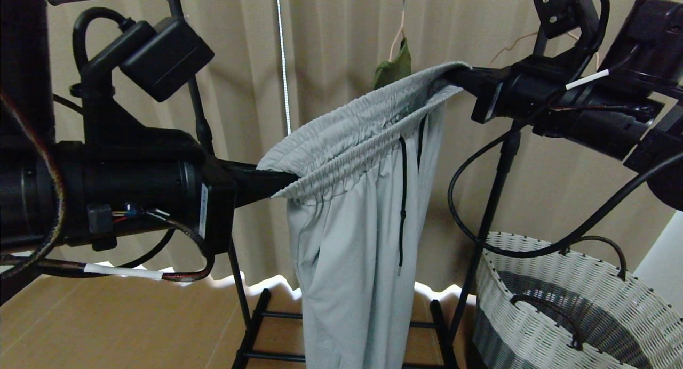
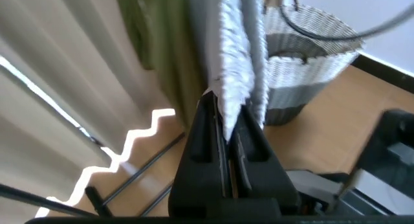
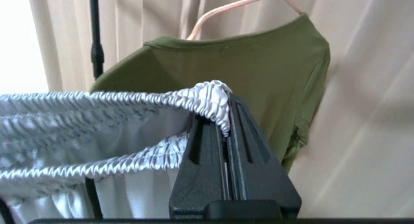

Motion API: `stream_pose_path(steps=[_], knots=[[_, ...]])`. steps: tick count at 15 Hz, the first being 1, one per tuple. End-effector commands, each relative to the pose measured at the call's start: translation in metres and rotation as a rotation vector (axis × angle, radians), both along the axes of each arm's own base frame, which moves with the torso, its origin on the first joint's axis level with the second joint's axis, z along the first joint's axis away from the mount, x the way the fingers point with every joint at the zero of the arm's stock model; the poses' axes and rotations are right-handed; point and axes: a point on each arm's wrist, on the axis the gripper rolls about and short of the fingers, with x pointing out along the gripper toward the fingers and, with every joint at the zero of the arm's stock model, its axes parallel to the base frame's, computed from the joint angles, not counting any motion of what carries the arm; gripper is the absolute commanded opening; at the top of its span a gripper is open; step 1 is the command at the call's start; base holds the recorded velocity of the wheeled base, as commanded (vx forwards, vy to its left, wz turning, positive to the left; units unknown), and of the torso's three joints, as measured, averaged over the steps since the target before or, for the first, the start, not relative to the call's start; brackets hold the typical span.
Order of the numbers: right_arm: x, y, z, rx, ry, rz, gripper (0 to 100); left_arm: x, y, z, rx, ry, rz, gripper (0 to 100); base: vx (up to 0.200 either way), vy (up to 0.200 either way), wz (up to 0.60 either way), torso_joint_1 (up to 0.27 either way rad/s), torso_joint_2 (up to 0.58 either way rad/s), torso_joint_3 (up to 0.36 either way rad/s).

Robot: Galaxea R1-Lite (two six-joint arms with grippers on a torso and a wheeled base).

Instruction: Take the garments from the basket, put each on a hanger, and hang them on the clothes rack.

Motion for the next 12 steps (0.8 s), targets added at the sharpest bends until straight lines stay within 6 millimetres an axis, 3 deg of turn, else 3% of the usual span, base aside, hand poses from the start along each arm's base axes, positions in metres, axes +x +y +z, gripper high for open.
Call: stream_pose_path(steps=[1, 6, 12], knots=[[-0.001, -0.001, -0.004, 0.001, 0.005, -0.017, 0, -0.008, 0.005, -0.003, 0.002, 0.002, -0.001, 0, 0.000, 0.000, 0.00, 0.000, 0.00, 0.000], [-0.010, -0.011, 0.000, 0.006, -0.003, -0.055, 0, -0.003, 0.008, 0.005, -0.025, -0.044, 0.032, 0, 0.000, 0.000, 0.00, 0.000, 0.00, 0.000], [-0.063, -0.043, 0.017, 0.008, -0.007, -0.090, 0, 0.065, -0.022, 0.031, -0.136, -0.299, 0.389, 0, 0.000, 0.000, 0.00, 0.000, 0.00, 0.000]])
